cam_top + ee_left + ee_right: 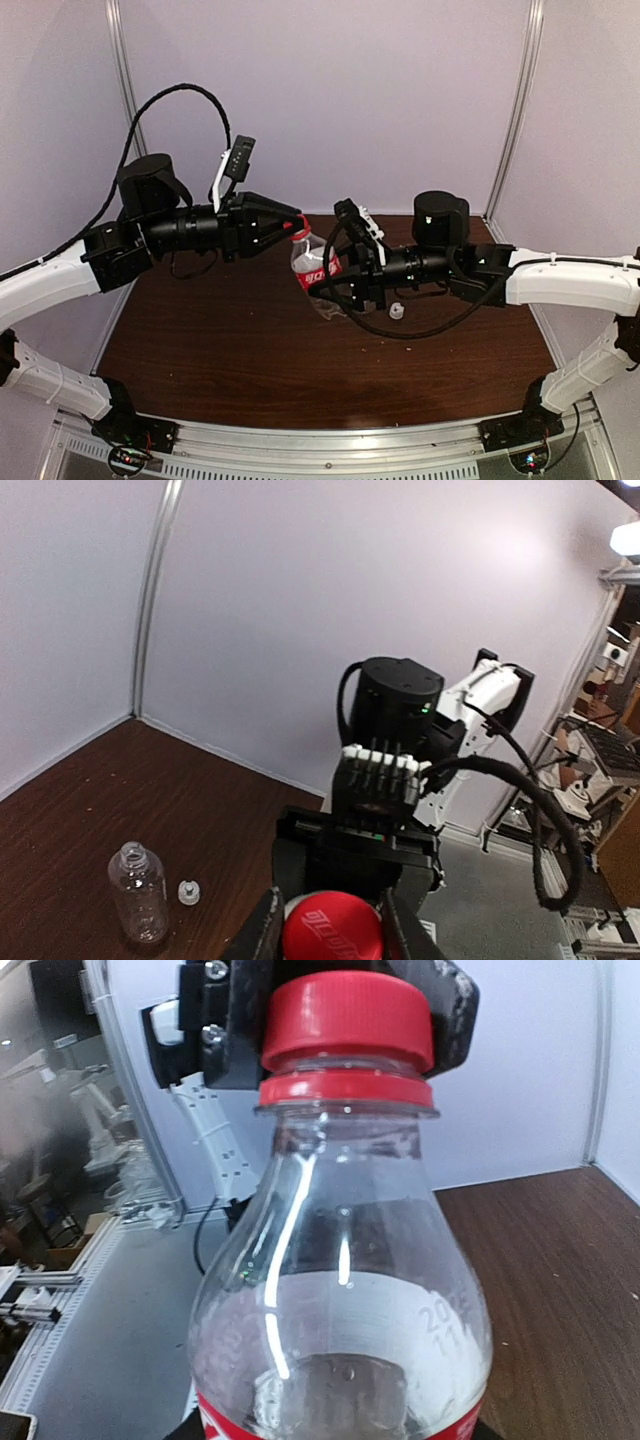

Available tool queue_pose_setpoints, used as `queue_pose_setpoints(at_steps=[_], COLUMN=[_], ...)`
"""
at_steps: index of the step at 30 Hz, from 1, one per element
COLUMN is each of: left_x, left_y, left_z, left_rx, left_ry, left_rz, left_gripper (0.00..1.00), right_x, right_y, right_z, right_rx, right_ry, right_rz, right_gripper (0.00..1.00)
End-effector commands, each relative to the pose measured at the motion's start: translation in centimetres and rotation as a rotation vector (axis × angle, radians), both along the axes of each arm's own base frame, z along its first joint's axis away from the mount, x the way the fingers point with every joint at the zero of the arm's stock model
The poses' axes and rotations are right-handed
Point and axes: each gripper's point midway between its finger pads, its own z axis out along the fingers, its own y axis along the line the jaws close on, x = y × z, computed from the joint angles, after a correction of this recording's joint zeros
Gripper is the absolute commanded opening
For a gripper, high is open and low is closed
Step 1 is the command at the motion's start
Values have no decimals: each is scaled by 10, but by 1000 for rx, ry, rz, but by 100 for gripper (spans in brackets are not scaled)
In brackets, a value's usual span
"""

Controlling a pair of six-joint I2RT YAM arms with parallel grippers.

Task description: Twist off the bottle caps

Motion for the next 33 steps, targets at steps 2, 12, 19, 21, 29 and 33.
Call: queue_pose_setpoints(at_steps=[2, 12, 19, 21, 29, 33], left_x=[51, 38, 8, -3, -36, -45], left_y=[12, 2, 3, 4, 7, 3], left_z=[-2, 9, 20, 21, 32, 32], left_rx=[31, 12, 13, 12, -27, -33], left_ry=[167, 98, -20, -52, -140, -152], left_rz=[411, 336, 147, 83, -125, -202], left_gripper=[10, 43, 75, 78, 79, 78], right_x=[67, 53, 14, 2, -39, -47], right_y=[-15, -17, -12, -11, -9, -7], right_z=[3, 1, 6, 8, 17, 21], right_rx=[-41, -22, 11, 26, 73, 83], right_ry=[-80, -92, -86, -78, -15, 18], right_rz=[-409, -345, -121, -48, 222, 292], right_gripper=[25, 25, 26, 26, 26, 26])
